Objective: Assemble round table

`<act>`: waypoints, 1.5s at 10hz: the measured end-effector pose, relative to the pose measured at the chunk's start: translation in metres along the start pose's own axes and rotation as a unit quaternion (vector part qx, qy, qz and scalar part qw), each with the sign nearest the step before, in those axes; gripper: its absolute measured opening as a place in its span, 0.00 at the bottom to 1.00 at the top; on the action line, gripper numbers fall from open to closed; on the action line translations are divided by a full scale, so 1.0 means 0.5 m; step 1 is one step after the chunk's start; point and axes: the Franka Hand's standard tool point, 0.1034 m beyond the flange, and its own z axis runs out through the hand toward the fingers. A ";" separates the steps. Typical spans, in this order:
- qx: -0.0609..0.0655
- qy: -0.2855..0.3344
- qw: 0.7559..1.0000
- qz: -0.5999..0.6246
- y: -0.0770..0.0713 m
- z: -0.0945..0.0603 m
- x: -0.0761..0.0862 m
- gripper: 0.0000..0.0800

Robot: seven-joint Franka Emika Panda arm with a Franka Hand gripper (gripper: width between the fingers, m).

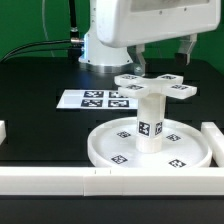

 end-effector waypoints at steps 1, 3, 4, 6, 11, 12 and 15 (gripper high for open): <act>0.002 -0.001 1.000 -0.023 0.000 -0.004 -0.002 0.81; 0.001 -0.004 0.997 -0.081 0.003 0.000 -0.006 0.81; 0.001 -0.004 0.993 -0.116 0.004 0.000 -0.008 0.81; -0.003 -0.005 0.983 -0.181 0.001 0.005 -0.009 0.81; -0.011 -0.014 0.950 -0.310 0.010 0.012 -0.024 0.81; -0.013 -0.016 0.937 -0.349 0.009 0.016 -0.024 0.81; -0.010 -0.019 0.933 -0.358 0.001 0.034 -0.025 0.81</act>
Offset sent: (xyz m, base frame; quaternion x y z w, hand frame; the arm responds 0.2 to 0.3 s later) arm 0.0000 0.0000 0.0000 0.0000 0.0000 -0.1938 0.9810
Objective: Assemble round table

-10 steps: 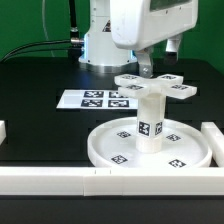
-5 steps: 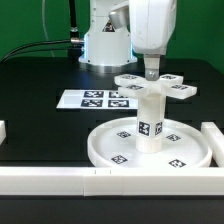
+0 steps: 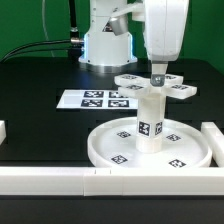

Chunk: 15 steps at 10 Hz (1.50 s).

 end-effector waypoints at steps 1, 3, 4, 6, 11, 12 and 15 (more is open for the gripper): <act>0.003 -0.003 1.000 -0.008 -0.002 0.009 -0.002 0.81; 0.007 -0.005 1.000 -0.006 -0.005 0.018 -0.005 0.81; 0.009 -0.005 1.000 -0.005 -0.007 0.023 -0.006 0.81; 0.014 -0.006 1.000 -0.004 -0.010 0.033 -0.010 0.81; 0.016 -0.007 0.999 0.030 -0.011 0.038 -0.014 0.56; 0.015 -0.008 0.997 0.074 -0.012 0.038 -0.014 0.56; 0.017 -0.006 0.967 0.253 -0.014 0.040 -0.014 0.56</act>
Offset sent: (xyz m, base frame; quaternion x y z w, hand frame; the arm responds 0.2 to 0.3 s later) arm 0.0004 0.0012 -0.0073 0.0096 0.0031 -0.0004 0.9999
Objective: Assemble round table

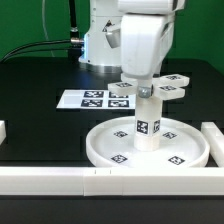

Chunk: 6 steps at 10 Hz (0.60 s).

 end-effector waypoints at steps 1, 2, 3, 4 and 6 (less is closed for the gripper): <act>-0.001 0.001 0.998 0.055 0.000 0.001 0.000 0.56; -0.005 0.005 0.995 0.100 0.000 0.001 0.001 0.56; -0.008 0.013 0.984 0.177 -0.002 0.001 0.004 0.56; -0.010 0.017 0.970 0.241 -0.007 0.001 0.007 0.56; -0.011 0.022 0.942 0.333 -0.007 0.001 0.008 0.56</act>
Offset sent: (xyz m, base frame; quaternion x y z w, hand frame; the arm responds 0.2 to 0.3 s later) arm -0.0196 0.0078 -0.0086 0.0011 0.0042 0.3348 0.9423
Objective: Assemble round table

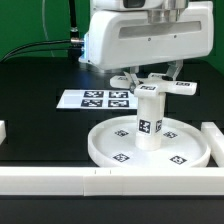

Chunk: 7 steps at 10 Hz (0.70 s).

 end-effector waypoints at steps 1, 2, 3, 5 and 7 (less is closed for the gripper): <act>0.001 0.000 1.000 0.029 0.000 0.000 0.000 0.56; 0.001 0.000 0.998 0.063 0.000 0.001 0.000 0.56; 0.002 0.000 0.996 0.091 0.000 0.001 0.000 0.56; 0.006 0.003 0.986 0.166 0.001 0.002 0.000 0.56; 0.023 0.020 0.953 0.302 0.003 0.003 -0.001 0.57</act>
Offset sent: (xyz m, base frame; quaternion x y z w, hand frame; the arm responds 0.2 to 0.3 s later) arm 0.0000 0.0000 0.0000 0.0000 0.0000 0.1296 0.9916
